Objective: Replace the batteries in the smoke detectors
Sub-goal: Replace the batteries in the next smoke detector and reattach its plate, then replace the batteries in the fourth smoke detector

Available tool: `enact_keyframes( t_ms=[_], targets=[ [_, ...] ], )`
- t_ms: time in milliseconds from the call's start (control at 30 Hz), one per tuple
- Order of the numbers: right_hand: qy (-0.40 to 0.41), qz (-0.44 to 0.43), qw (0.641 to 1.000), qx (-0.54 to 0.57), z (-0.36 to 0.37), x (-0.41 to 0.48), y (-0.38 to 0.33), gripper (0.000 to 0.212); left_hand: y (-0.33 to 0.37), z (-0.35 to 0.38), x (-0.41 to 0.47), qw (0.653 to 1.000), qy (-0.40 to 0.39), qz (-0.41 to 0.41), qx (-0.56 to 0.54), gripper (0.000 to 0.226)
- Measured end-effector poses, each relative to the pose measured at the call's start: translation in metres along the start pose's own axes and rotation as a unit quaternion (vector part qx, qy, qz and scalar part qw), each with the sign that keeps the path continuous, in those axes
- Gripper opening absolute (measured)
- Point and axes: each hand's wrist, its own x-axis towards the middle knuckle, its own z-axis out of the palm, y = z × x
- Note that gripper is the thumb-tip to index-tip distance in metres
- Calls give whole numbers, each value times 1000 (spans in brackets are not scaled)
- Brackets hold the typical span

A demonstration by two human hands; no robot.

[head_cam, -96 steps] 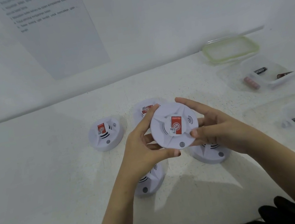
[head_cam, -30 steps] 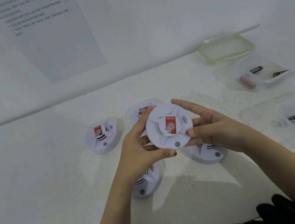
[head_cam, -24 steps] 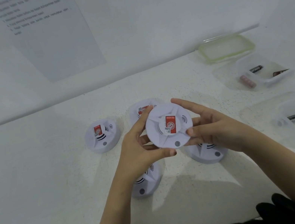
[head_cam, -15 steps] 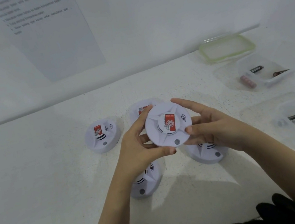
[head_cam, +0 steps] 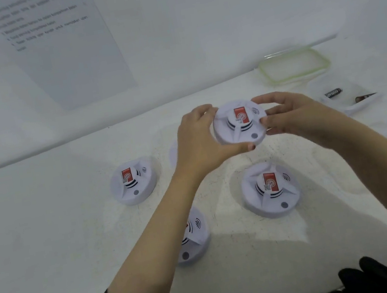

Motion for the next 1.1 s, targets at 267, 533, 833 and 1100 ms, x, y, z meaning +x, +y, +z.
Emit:
enact_keyframes(
  t_ms=[267, 533, 833, 1100],
  targets=[
    [146, 80, 982, -87, -5, 29, 24, 35, -3, 61, 35, 990, -80, -7, 119, 93],
    [153, 71, 979, -112, -1, 28, 31, 37, -10, 57, 36, 975, -130, -1, 178, 88],
    [149, 41, 972, -175, 5, 18, 36, 36, -49, -12, 15, 941, -229, -108, 223, 103],
    [218, -135, 964, -68, 37, 1, 25, 26, -36, -40, -6, 978, -131, -70, -150, 78]
  ],
)
